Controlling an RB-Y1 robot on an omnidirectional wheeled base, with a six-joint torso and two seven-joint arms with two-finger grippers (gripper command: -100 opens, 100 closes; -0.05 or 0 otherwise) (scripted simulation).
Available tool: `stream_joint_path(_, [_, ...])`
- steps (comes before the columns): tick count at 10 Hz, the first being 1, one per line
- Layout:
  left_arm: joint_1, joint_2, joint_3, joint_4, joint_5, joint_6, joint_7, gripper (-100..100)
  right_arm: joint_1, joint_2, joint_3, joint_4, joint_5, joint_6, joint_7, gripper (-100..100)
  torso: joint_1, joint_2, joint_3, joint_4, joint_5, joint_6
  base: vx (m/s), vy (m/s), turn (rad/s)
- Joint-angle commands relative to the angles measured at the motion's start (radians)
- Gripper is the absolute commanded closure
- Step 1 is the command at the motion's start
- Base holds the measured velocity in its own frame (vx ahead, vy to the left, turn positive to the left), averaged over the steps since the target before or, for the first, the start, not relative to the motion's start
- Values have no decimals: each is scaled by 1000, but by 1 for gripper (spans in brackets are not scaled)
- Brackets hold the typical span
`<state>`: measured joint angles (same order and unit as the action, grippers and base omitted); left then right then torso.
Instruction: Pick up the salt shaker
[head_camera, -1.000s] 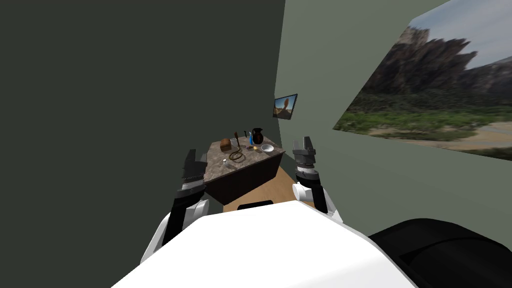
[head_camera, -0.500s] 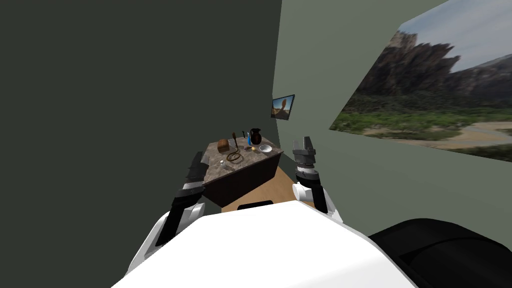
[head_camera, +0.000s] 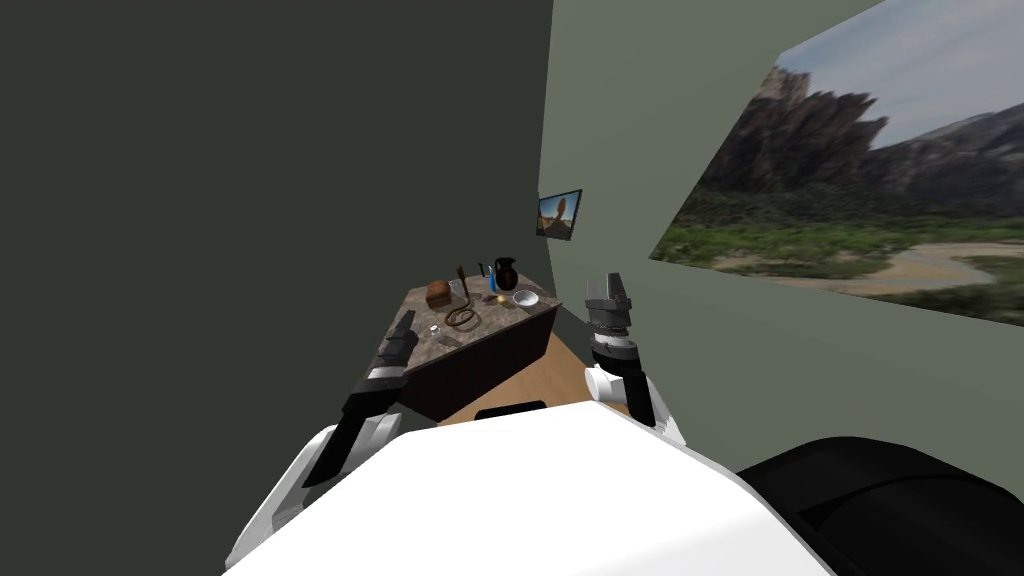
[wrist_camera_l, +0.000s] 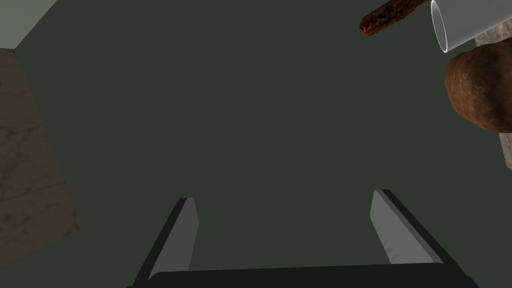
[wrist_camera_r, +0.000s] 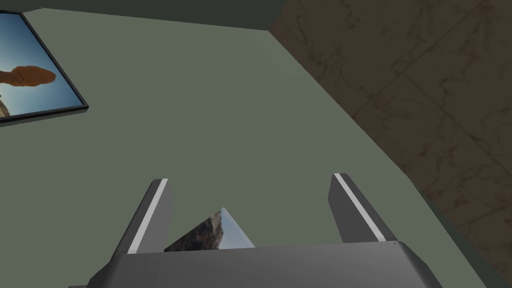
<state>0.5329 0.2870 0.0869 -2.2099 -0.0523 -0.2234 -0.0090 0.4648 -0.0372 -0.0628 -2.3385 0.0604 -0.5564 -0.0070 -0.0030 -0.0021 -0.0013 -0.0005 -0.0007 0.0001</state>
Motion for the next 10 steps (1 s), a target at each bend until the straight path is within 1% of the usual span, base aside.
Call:
stream_joint_path(1, [16,30,-4,11,-1,41,-10,-100,0,0,0,0,0,0,0,0,0,0,0,0,0,0,29,-49,-67])
stream_joint_path(3, [29,76,-1,29,2,94,-17,-100,0,0,0,0,0,0,0,0,0,0,0,0,0,0,37,-45,-63])
stream_joint_path(4, [29,76,-1,29,2,94,-17,-100,0,0,0,0,0,0,0,0,0,0,0,0,0,0,19,-37,-26])
stream_joint_path(7, [49,148,3,59,6,175,-28,-100,0,0,0,0,0,0,0,0,0,0,0,0,0,0,31,-42,-68])
stream_joint_path(10, [67,228,7,94,11,256,-39,-100,0,0,0,0,0,0,0,0,0,0,0,0,0,0,42,-56,-75])
